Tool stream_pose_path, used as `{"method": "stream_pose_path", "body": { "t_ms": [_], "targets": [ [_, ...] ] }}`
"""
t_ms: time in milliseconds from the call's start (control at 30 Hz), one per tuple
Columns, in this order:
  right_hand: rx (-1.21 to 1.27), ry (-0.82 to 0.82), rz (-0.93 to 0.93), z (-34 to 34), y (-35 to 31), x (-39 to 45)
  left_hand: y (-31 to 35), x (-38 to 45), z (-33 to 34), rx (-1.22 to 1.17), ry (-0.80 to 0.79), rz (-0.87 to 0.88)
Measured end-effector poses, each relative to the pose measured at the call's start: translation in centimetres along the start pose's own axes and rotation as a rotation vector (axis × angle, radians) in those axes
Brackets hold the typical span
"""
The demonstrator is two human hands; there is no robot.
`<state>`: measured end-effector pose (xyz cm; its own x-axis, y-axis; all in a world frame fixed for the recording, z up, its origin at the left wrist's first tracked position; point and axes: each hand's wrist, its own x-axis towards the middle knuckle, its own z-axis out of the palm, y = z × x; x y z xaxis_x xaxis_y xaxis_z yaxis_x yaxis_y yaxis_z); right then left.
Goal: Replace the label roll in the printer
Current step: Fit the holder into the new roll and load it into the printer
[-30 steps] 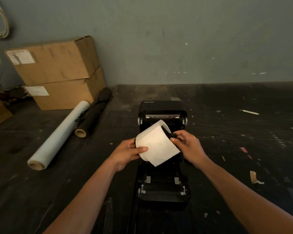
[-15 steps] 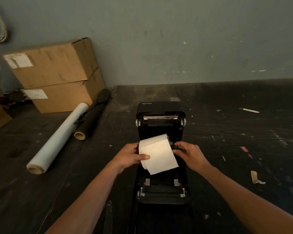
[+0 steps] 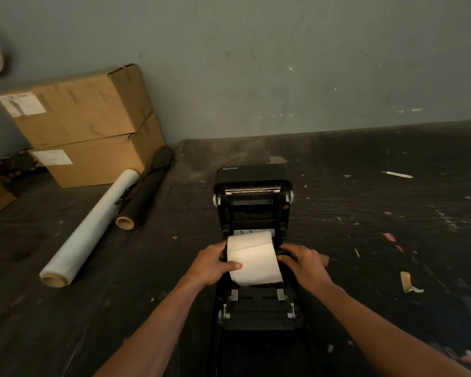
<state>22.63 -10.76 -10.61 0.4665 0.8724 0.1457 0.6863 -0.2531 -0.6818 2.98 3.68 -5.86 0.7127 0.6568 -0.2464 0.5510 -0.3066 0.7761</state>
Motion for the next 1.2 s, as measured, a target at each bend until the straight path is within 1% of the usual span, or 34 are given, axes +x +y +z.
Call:
{"method": "stream_pose_path", "body": {
  "t_ms": [133,433,800,1033,1200],
  "targets": [
    [-0.015,0.015,0.026,0.1,0.1,0.1,0.3,0.0,0.1,0.029,0.002,-0.006],
    [-0.051,0.035,-0.009,0.1,0.1,0.0,0.9,0.4,0.0,0.039,-0.002,-0.066],
    [-0.04,0.103,-0.078,0.0,0.4,-0.1,1.8,0.3,-0.1,0.069,0.043,-0.024],
    [-0.026,0.059,-0.049,0.0,0.7,-0.1,2.0,0.2,0.2,0.122,0.058,-0.004],
    [-0.039,0.016,-0.062,-0.4,0.9,0.4,1.7,0.1,0.4,0.1,0.062,-0.029]
  ]
}}
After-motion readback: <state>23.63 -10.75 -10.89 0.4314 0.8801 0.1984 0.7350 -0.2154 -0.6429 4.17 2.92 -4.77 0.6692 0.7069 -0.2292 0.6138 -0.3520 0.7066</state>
